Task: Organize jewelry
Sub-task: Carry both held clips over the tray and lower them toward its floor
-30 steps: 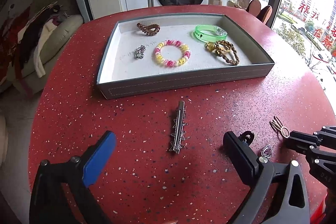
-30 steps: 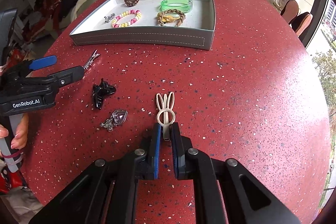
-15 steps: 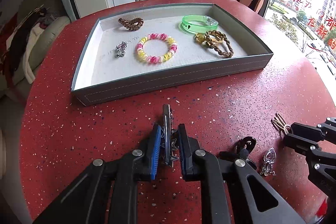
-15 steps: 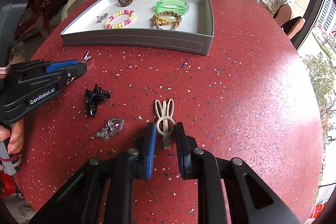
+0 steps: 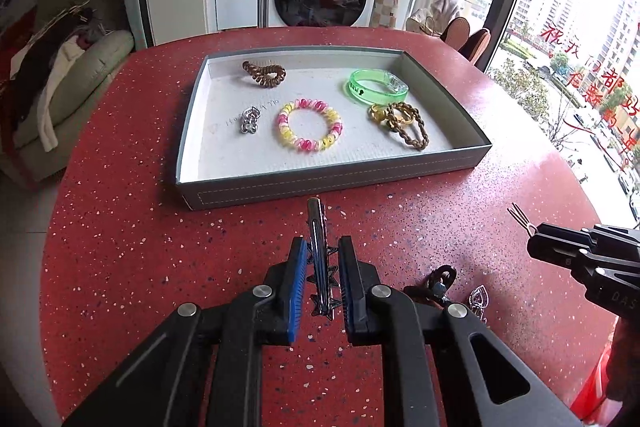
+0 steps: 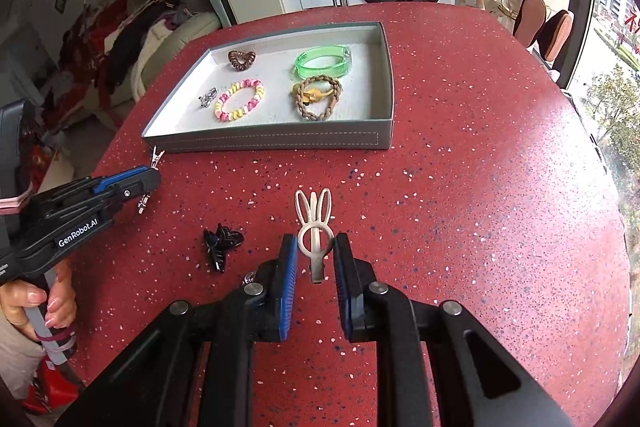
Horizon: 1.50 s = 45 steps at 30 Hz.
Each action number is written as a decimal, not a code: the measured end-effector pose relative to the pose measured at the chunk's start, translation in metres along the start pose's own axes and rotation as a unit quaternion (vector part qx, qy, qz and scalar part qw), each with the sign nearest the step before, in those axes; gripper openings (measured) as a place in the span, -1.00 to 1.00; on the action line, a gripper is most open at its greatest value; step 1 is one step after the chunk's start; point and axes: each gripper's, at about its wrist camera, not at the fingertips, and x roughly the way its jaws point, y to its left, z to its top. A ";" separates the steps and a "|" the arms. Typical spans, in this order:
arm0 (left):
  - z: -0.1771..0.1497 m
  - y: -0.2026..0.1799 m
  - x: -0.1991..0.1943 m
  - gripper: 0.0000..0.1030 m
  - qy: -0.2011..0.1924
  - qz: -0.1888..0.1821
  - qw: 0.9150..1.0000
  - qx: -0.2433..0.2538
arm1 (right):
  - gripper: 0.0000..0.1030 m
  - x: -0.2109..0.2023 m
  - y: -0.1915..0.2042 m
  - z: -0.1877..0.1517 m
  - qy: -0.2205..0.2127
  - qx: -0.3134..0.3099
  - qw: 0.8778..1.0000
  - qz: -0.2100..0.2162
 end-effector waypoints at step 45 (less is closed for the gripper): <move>0.126 0.029 0.113 -0.32 0.021 0.061 0.998 0.012 | -0.61 0.117 -0.036 0.139 0.030 0.047 0.998 -0.030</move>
